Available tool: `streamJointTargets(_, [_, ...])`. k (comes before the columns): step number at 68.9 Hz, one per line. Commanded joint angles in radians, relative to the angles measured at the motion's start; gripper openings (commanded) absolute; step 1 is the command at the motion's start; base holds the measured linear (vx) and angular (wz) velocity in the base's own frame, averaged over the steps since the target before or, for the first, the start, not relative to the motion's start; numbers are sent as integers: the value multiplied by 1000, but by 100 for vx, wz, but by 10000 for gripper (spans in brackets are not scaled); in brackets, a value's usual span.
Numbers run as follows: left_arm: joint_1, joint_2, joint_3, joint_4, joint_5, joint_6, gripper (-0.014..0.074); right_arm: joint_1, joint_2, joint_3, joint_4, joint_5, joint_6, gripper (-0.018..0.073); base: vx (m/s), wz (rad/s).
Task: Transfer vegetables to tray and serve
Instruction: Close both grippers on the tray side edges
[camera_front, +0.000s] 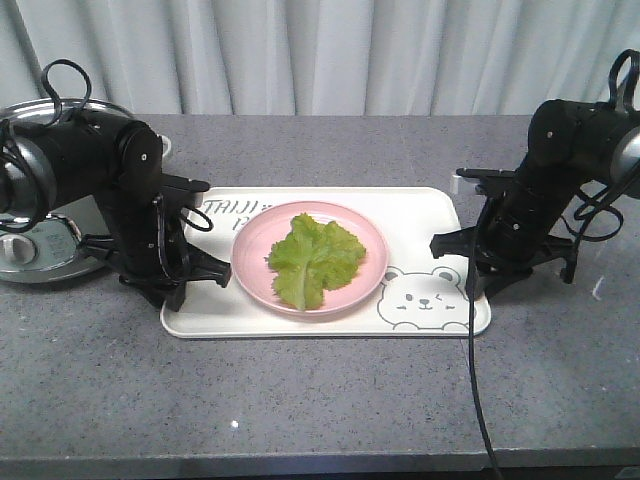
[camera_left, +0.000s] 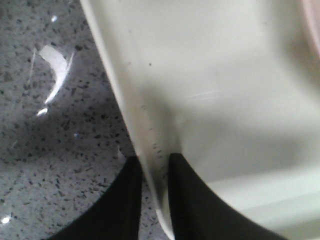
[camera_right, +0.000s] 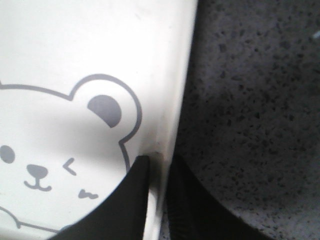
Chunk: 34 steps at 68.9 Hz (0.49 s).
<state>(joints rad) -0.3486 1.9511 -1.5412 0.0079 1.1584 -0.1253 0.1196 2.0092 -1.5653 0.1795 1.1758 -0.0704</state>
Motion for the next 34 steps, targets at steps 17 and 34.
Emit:
streamJointTargets(17, [-14, -34, -18, -226, -55, 62, -7, -3, -23, 5, 47, 1, -62, -10, 0, 0])
streamJointTargets(34, [-14, -36, -20, -326, -77, 115, -7, -5, -61, 5, 42, -17, -62, -10, 0, 0])
